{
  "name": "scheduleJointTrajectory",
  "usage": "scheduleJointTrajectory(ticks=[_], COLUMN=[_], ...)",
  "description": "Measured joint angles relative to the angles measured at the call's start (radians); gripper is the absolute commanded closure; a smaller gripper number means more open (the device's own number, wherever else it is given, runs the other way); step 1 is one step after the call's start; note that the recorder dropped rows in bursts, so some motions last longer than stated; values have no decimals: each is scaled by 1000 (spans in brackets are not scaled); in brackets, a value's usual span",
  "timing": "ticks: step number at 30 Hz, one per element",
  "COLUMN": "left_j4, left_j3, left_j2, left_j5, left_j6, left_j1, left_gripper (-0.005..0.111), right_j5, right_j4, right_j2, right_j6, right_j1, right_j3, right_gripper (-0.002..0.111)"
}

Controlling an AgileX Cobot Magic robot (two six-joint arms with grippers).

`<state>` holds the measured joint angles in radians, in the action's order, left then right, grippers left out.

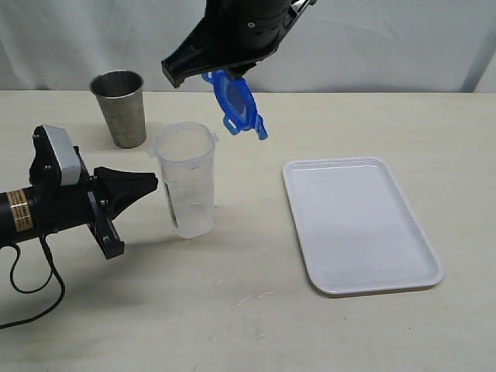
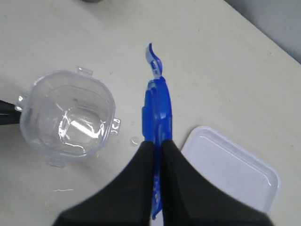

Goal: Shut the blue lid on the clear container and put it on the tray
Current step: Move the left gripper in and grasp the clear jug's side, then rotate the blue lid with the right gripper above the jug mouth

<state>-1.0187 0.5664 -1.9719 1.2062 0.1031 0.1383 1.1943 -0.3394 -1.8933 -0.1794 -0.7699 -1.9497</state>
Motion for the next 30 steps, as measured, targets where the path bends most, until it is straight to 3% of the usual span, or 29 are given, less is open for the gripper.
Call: scheduleJointTrajectory(ticks=[10, 30], left_j4=[7, 29], left_j3=[0, 0], left_j2=[-2, -2], left_j5=[0, 0], left_j6=[0, 0], left_j1=[-32, -32], left_gripper=[107, 107], right_j5=[15, 20], right_j4=[18, -3], right_j2=[-24, -38], right_j6=[0, -15], right_j1=[-17, -34], right_j3=[-47, -78], right_gripper=[104, 104])
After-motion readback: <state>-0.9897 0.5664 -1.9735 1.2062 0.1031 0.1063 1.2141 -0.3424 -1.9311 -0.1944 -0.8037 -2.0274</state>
